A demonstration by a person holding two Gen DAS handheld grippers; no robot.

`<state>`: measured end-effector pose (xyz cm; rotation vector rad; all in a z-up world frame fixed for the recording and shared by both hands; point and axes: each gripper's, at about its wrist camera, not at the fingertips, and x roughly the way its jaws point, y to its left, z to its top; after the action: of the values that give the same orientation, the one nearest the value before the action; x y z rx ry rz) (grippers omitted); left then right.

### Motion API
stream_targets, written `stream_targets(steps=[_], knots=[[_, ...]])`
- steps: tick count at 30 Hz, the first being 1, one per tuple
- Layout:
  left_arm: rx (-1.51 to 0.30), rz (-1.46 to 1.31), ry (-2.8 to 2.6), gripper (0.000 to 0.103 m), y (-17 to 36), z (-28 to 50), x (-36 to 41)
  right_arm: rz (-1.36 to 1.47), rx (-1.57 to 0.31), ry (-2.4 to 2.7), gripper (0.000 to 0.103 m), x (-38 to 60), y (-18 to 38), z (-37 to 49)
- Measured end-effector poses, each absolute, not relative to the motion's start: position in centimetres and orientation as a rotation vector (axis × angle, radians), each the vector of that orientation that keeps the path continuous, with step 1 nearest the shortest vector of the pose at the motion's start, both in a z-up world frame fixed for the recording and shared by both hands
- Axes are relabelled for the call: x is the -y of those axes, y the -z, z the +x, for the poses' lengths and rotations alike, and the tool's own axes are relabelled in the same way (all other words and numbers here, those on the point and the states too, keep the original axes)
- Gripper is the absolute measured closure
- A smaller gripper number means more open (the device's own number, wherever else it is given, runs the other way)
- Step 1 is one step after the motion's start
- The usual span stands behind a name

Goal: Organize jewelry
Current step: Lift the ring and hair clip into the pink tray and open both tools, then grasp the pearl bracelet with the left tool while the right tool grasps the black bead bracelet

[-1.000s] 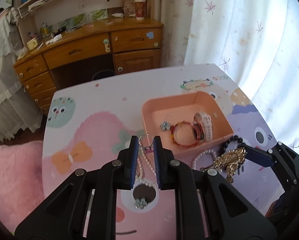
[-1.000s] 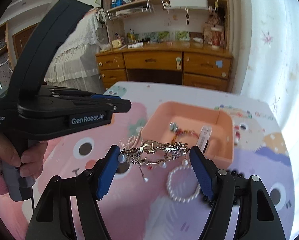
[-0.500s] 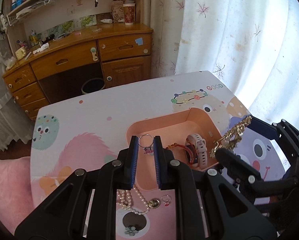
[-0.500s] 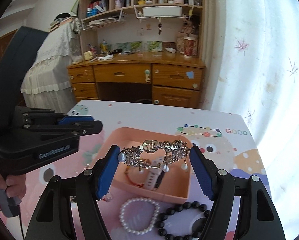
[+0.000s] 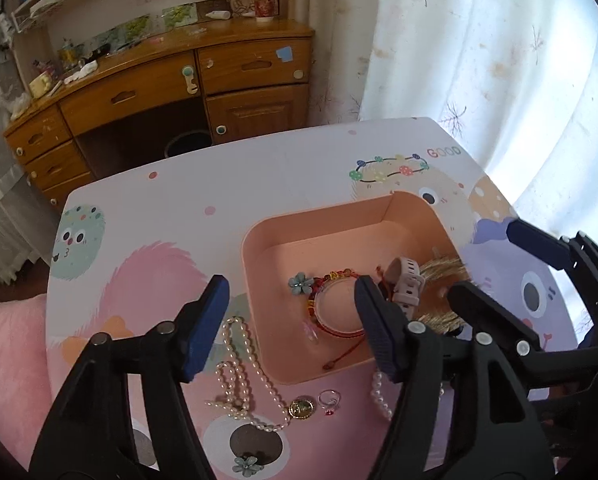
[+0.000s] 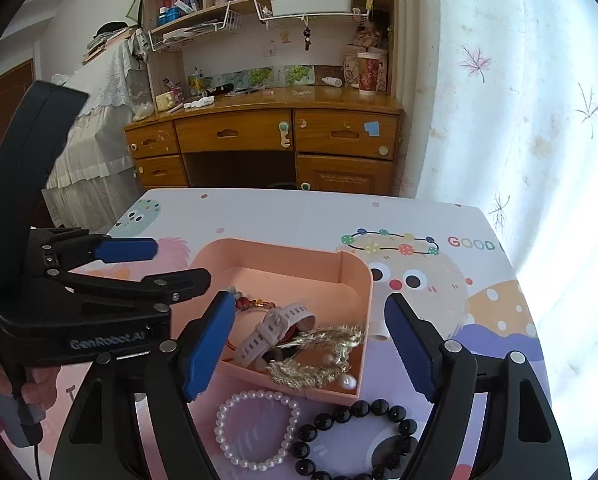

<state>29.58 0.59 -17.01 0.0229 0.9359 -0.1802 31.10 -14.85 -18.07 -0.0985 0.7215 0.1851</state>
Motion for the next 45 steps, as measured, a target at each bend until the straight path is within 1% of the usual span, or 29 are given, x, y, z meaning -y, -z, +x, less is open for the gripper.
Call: stream_targets(steps=[10,13,17,19,23,31,35,38,40,42,44,45], knots=[[-1.000,-0.056,0.168,0.039,17.1,27.3,-2.1,-0.085,-0.740,-0.139,0.024,17.3,17.0,28.6],[-1.036,-0.102,0.181,0.037,17.6,26.1,-2.2,-0.062,-0.768,-0.127,0.020,18.6,17.1,27.6],[-1.087,-0.147,0.190,0.036,18.4,24.5,-1.9,-0.032,-0.812,-0.118,0.019,20.3,17.4,26.1],[-1.118,-0.154,0.181,0.035,18.8,23.7,-1.5,-0.009,-0.847,-0.115,0.019,21.3,17.9,25.4],[-1.163,-0.174,0.157,0.030,19.5,22.7,-0.6,0.059,-0.917,-0.120,0.019,23.2,19.1,24.0],[-1.269,-0.240,0.070,0.030,22.2,21.4,1.4,0.245,-1.067,-0.108,0.019,26.2,22.4,23.5],[-1.299,-0.271,0.007,0.030,23.6,21.4,2.4,0.285,-1.138,-0.112,0.019,26.8,24.2,24.3],[-1.332,-0.291,-0.040,0.030,24.6,21.5,3.2,0.282,-1.167,-0.123,0.024,26.8,25.3,24.9],[-1.320,-0.274,-0.065,0.030,24.7,21.4,4.0,0.253,-1.165,-0.118,0.030,26.5,25.7,25.4],[-1.320,-0.256,-0.059,0.030,24.9,21.6,4.8,0.220,-1.155,-0.116,0.033,26.3,26.0,25.8],[-1.319,-0.221,-0.079,0.030,25.0,21.7,5.7,0.188,-1.145,-0.121,0.039,25.9,26.1,26.2],[-1.316,-0.208,-0.088,0.030,25.0,21.6,6.1,0.168,-1.140,-0.127,0.043,25.7,26.2,26.3]])
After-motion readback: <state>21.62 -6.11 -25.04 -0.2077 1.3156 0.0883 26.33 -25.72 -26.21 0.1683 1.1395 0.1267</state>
